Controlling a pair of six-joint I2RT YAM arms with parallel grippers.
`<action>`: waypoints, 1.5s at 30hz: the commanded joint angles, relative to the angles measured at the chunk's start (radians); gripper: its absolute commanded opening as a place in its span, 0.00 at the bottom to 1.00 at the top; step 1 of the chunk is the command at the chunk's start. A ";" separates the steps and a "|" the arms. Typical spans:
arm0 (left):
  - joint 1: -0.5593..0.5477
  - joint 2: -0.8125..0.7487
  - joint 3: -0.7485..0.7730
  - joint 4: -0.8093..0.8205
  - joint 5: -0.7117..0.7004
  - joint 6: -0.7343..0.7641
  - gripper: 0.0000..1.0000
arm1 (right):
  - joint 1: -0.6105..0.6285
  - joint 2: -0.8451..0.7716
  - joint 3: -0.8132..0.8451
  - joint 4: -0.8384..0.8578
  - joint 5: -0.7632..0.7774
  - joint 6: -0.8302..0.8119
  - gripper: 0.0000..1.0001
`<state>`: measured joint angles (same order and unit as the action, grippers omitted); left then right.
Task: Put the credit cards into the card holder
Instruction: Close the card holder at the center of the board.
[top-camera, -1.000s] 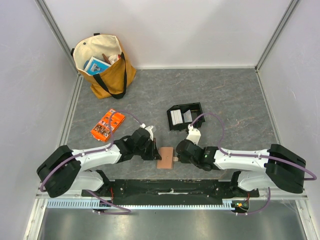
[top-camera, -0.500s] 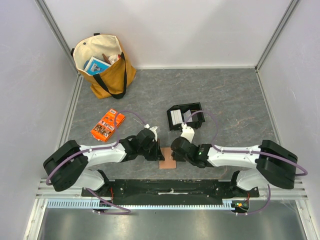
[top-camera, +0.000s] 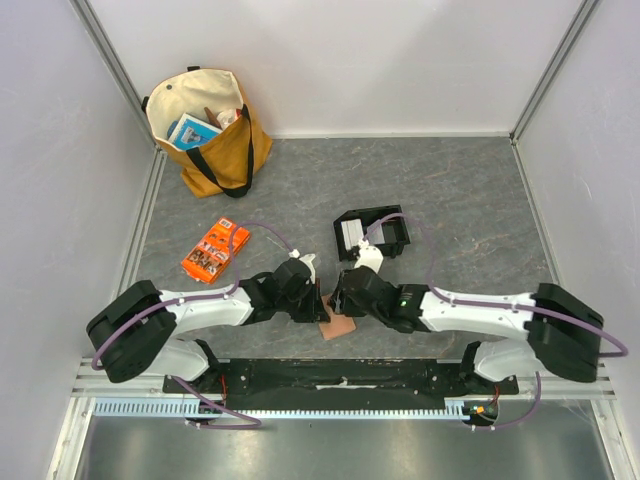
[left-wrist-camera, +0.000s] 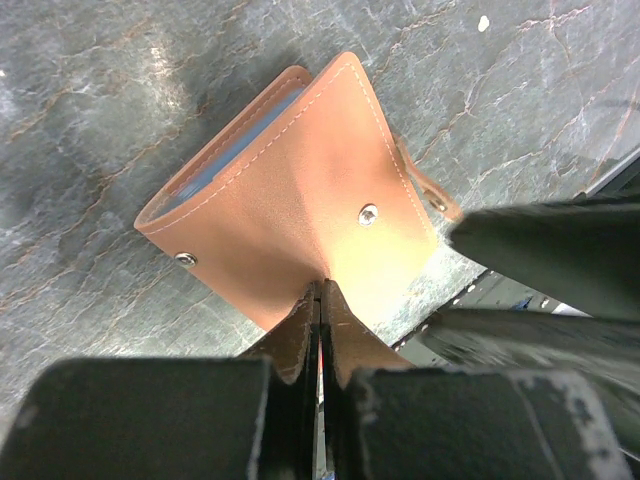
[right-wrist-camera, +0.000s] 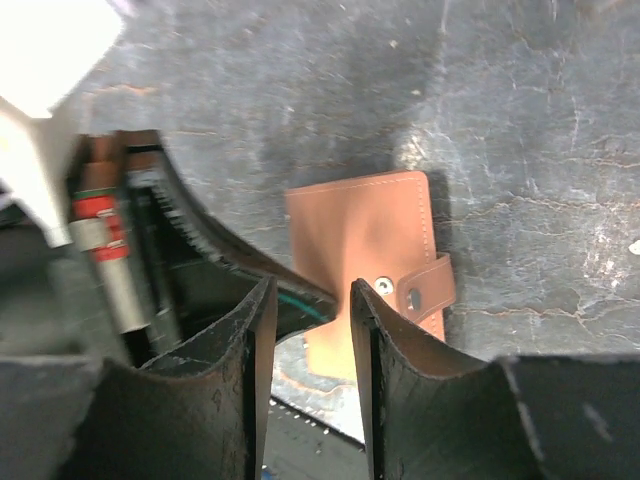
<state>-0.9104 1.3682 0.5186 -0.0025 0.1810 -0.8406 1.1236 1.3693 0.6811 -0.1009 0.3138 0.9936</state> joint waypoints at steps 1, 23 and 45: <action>-0.008 0.025 -0.006 -0.002 -0.063 -0.011 0.02 | -0.010 -0.137 -0.021 -0.012 0.021 -0.033 0.41; -0.008 0.003 0.041 -0.077 -0.086 0.037 0.06 | -0.166 -0.065 -0.123 0.082 -0.209 -0.076 0.00; -0.008 0.006 0.069 -0.139 -0.106 0.078 0.30 | -0.176 -0.101 -0.112 0.006 -0.183 -0.119 0.00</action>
<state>-0.9180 1.3678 0.5655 -0.0849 0.1398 -0.8200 0.9550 1.3003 0.5495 -0.0570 0.0883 0.9073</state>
